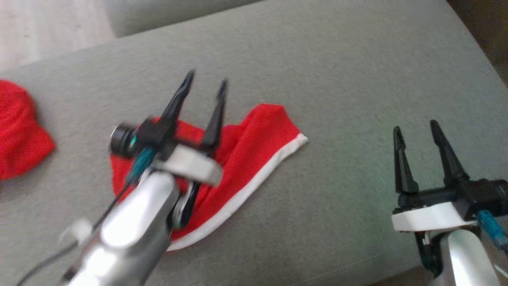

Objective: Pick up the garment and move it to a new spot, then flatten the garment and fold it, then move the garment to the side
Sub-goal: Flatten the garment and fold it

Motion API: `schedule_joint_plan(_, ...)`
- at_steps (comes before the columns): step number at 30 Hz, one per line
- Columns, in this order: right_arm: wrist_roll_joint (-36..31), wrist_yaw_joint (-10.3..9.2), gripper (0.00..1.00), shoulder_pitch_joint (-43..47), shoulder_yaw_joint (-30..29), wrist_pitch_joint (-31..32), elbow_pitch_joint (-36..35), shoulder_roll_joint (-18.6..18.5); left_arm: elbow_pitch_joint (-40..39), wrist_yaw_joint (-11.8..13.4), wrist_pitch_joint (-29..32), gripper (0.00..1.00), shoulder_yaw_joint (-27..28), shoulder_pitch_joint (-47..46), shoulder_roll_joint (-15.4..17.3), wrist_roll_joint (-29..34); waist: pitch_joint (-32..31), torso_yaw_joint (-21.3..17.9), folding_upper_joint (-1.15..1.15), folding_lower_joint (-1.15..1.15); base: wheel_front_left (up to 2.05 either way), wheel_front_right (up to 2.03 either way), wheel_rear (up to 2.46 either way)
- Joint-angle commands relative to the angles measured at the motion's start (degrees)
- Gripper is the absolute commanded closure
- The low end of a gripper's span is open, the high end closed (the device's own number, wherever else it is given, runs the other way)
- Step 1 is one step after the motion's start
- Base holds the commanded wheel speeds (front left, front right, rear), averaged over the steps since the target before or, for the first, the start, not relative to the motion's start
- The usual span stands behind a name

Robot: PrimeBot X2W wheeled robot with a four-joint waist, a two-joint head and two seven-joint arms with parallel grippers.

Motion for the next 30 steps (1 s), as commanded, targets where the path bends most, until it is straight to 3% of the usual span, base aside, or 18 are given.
schedule_joint_plan(1,-1.25,0.43,0.0,-1.22,0.11,-0.54,-1.63,-0.32,-4.78,0.89,-0.42,0.0,4.72,4.05,3.09,1.64,-3.11,4.01,0.0,0.0,0.0,0.0,0.0)
schedule_joint_plan(9,-4.34,0.43,0.0,-0.8,-3.29,-0.54,2.39,-0.32,-12.44,0.99,-0.44,0.0,16.47,21.14,5.75,6.74,-6.93,11.86,0.0,0.0,0.0,0.0,0.0)
schedule_joint_plan(15,-4.23,0.43,0.0,0.39,-4.64,-0.54,5.14,-0.32,-14.12,-1.73,-0.44,0.0,24.92,29.91,4.87,10.62,-8.57,15.33,0.0,0.0,0.0,0.0,0.0)
schedule_joint_plan(24,-2.35,0.43,0.0,3.36,-5.21,-0.54,11.45,-0.32,-11.77,-12.64,-0.44,0.0,35.6,40.69,-0.14,15.83,-11.17,16.29,0.0,0.0,0.0,0.0,0.0)
schedule_joint_plan(30,-1.39,0.43,0.0,4.22,-3.48,-0.54,13.71,-0.32,-11.46,-16.28,-0.44,0.0,39.77,42.71,-3.82,18.42,-11.68,15.18,0.0,0.0,0.0,0.0,0.0)
